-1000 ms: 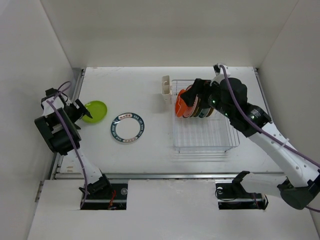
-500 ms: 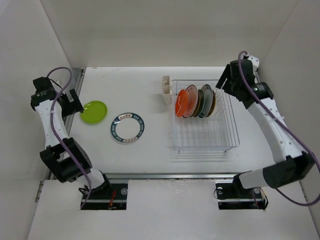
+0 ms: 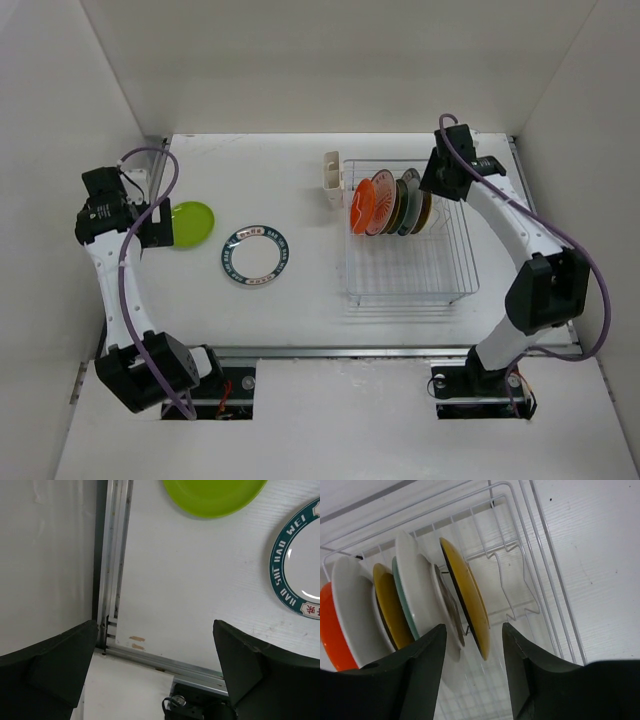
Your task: Unload the plates from the dish rack
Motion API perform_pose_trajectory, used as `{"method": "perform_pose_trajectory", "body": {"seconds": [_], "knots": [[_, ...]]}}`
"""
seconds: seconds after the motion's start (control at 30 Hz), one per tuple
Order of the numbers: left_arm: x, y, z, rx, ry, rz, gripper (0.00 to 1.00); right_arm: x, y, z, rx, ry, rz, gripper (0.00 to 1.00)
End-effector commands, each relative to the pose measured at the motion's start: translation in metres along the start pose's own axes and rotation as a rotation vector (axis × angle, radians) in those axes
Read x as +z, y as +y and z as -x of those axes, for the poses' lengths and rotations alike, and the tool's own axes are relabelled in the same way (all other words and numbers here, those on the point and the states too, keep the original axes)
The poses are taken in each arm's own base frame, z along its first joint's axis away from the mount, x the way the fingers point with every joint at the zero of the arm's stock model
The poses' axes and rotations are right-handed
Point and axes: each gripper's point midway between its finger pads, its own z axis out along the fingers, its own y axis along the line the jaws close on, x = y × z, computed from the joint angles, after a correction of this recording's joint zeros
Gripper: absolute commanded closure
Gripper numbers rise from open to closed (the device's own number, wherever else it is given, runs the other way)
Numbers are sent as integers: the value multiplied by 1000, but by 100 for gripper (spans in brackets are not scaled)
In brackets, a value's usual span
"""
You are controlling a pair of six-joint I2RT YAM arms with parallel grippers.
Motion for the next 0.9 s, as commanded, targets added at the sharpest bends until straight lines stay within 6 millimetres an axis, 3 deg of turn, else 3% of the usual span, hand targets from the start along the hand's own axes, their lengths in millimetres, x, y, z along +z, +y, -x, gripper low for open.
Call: {"method": "perform_pose_trajectory", "body": {"seconds": [0.0, 0.07, 0.2, 0.3, 0.33, 0.4, 0.47, 0.57, 0.6, 0.7, 0.73, 0.8, 0.87], "knots": [[3, 3, -11, 33, 48, 12, 0, 17, 8, -2, -7, -2, 32, 46], [3, 2, -11, 24, 48, 12, 0, 31, 1, -18, -21, 32, -2, 47], [-2, 0, -10, 24, 48, -1, 0, 44, -5, -25, 1, 45, -30, 55], [-3, -2, -12, 24, 56, -15, 0, 46, -4, -24, 4, 38, -26, 67], [-3, -2, -12, 24, 56, -15, 0, 46, -4, -24, 4, 38, -26, 81], [-5, -3, -14, 24, 56, -15, 0, 35, -9, -16, 7, 15, -46, 98], [-6, -5, -15, 24, 62, -26, 0, 24, -16, -6, 11, -19, -74, 100], [-6, -12, -16, 22, 60, -67, 0, -11, -28, 21, 24, -109, -127, 100], [-6, -13, -16, 31, 57, -76, 0, -34, -35, 37, 33, -169, -161, 100], [-14, -26, -12, 50, 37, -142, 0, -77, -47, 65, 53, -274, -219, 100], [-15, -30, -14, 60, 39, -169, 0, -101, -53, 84, 73, -352, -261, 100], [-20, -50, -11, 85, 23, -267, 0, -138, -64, 96, 89, -422, -300, 100], [-26, -61, -10, 101, 11, -329, 0, -167, -60, 103, 105, -486, -278, 100]]}}
